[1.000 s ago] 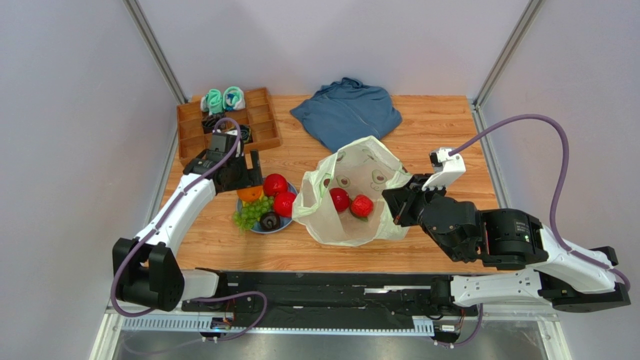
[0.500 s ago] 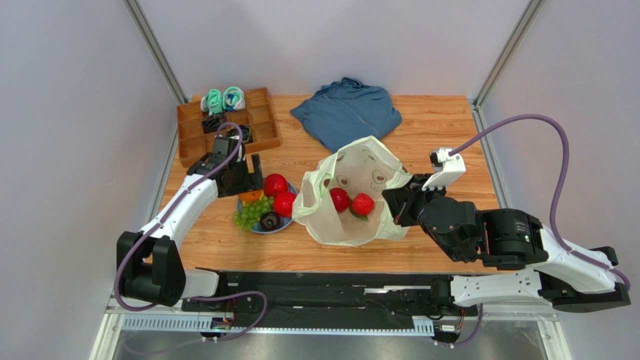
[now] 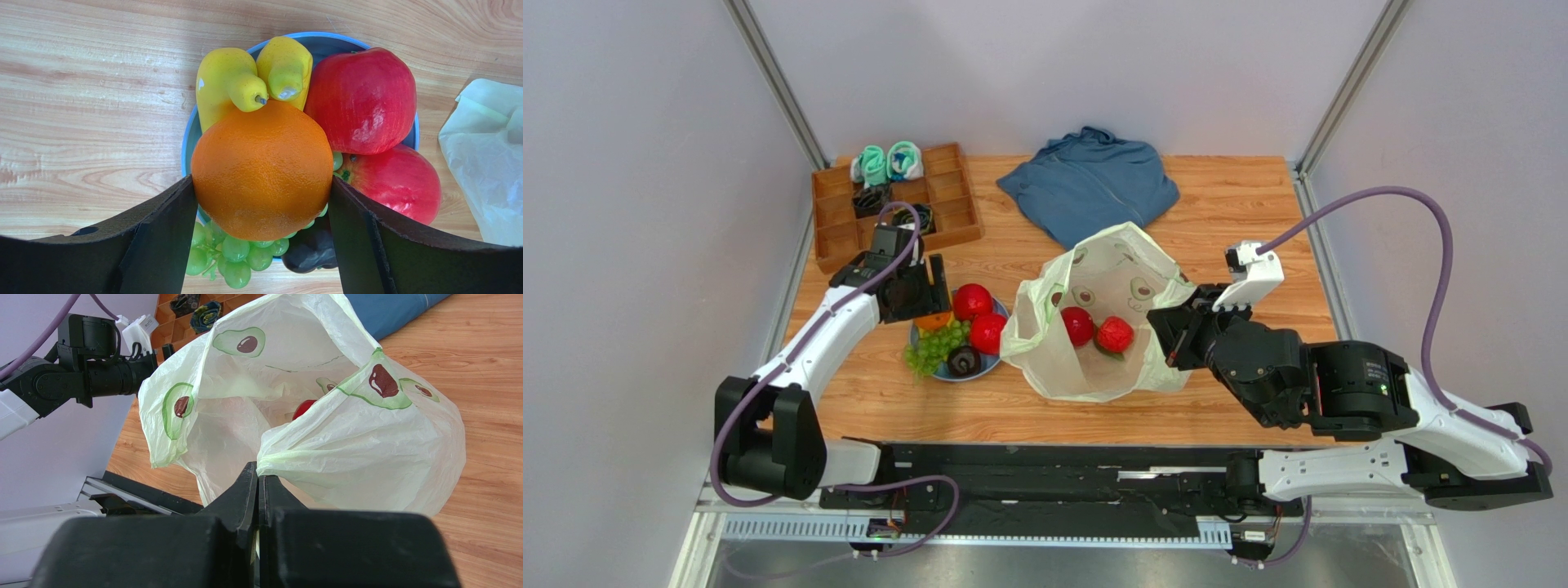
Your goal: Place the fruits into the plastic bag
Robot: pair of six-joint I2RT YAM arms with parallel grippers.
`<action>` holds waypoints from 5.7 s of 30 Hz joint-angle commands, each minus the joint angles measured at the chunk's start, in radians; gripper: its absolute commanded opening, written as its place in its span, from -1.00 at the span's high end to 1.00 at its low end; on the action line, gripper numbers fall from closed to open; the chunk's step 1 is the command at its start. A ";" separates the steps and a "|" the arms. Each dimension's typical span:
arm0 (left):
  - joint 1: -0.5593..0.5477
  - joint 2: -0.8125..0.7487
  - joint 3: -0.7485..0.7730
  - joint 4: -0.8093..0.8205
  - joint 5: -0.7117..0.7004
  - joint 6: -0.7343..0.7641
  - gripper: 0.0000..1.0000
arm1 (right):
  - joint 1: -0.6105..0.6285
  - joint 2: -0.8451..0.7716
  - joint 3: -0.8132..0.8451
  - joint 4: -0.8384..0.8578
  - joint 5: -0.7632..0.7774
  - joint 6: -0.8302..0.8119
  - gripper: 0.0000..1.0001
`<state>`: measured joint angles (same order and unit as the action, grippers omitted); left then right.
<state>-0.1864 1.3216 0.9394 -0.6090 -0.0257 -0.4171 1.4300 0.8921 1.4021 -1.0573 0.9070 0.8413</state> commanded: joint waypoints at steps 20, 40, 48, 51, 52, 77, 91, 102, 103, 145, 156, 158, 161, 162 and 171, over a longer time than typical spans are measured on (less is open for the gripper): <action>0.008 -0.406 -0.027 0.007 0.294 -0.021 -0.39 | -0.003 -0.002 0.008 0.031 0.015 0.012 1.00; -0.263 -0.648 0.091 0.405 0.666 -0.296 -0.39 | -0.006 0.048 0.028 0.062 -0.002 -0.045 1.00; -0.625 -0.491 0.182 0.350 0.471 -0.158 -0.39 | -0.011 0.057 0.040 0.062 -0.008 -0.053 1.00; -0.741 -0.411 0.228 0.324 0.394 -0.109 -0.39 | -0.011 0.054 0.035 0.062 -0.008 -0.047 1.00; -0.792 -0.391 0.240 0.313 0.374 -0.097 -0.38 | -0.013 0.053 0.034 0.062 -0.008 -0.044 1.00; -0.889 -0.165 0.248 0.110 -0.086 -0.035 -0.40 | -0.016 0.031 0.015 0.066 0.007 -0.031 1.00; -0.898 -0.052 0.266 0.134 -0.102 -0.117 -0.61 | -0.017 0.031 0.011 0.068 0.003 -0.027 1.00; -0.903 -0.053 0.272 0.123 -0.092 -0.103 -0.86 | -0.019 0.030 0.008 0.068 0.006 -0.025 1.00; -0.903 -0.053 0.272 0.123 -0.091 -0.103 -0.86 | -0.017 0.028 0.008 0.068 0.004 -0.027 1.00; -0.443 -0.467 0.296 0.114 0.213 0.008 -0.99 | -0.028 0.028 0.001 0.068 -0.023 -0.024 1.00; -0.113 -0.619 0.026 -0.233 0.029 -0.124 -0.91 | -0.028 0.024 0.001 0.071 -0.022 -0.028 1.00; -0.113 -0.614 -0.032 -0.276 -0.037 -0.120 -0.86 | -0.026 0.022 0.000 0.071 -0.022 -0.028 1.00; -0.110 -0.613 -0.108 -0.281 -0.095 -0.114 -0.74 | -0.028 0.022 0.000 0.072 -0.020 -0.028 1.00; -0.110 -0.611 -0.120 -0.270 -0.098 -0.126 -0.67 | -0.028 0.022 0.000 0.072 -0.020 -0.028 1.00; -0.099 -0.478 -0.125 -0.209 -0.115 -0.088 -0.32 | -0.028 0.004 -0.014 0.074 -0.025 -0.015 1.00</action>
<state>-0.2958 0.7925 0.8032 -0.8719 -0.1314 -0.5175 1.4055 0.9211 1.3987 -1.0267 0.8722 0.8043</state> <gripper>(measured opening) 0.680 0.009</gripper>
